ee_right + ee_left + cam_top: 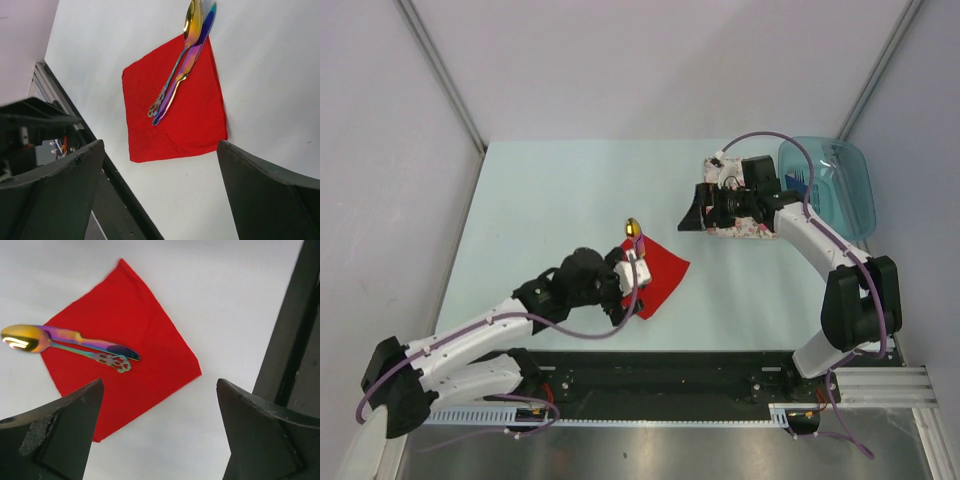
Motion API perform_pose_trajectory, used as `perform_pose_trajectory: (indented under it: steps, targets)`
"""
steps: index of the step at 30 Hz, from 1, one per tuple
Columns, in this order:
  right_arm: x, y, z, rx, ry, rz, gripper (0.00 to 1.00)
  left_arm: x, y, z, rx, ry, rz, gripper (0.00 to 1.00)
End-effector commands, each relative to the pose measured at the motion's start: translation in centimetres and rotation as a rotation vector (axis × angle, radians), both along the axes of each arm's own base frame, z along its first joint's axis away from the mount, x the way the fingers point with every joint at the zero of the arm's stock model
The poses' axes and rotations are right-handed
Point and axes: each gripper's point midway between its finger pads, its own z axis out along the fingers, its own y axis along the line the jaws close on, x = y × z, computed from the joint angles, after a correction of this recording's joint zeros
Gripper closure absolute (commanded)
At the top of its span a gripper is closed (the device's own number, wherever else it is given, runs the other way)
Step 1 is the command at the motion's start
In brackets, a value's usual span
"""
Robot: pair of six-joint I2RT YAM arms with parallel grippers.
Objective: Place the utensils on the paper napkin and roll it up
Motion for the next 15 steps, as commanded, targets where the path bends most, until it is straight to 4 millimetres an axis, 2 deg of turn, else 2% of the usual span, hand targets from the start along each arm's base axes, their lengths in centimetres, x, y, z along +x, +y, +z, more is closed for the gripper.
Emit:
perform_pose_trajectory:
  steps: [1, 3, 4, 8, 11, 12, 15]
  targets:
    - [0.1, 0.6, 2.0, 0.064, -0.05, 0.001, 0.0, -1.2, -1.0, -1.7, 0.124, -0.282, -0.196, 0.0]
    - [0.0, 0.6, 1.6, 0.063, -0.044, 0.0, 0.0, -1.1, -1.6, -2.5, 0.155, -0.347, -0.215, 0.01]
    - [0.0, 0.7, 1.6, 0.067, -0.04, 0.002, 0.0, -1.7, -1.9, -3.3, 0.183, -0.377, -0.259, 0.03]
    - [-0.2, 0.9, 1.2, 0.074, -0.017, 0.012, 0.0, -1.7, -3.1, -4.8, 0.212, -0.411, -0.297, 0.17]
    - [-0.2, 1.0, 1.0, 0.071, -0.014, 0.015, 0.0, -1.4, -4.0, -5.6, 0.22, -0.426, -0.307, 0.21]
    - [-0.2, 0.9, 0.9, 0.068, -0.012, 0.015, 0.0, -0.9, -3.7, -6.1, 0.25, -0.441, -0.289, 0.22]
    - [-0.1, 1.0, 0.8, 0.066, -0.008, 0.015, 0.0, -0.9, -3.8, -7.3, 0.277, -0.442, -0.31, 0.25]
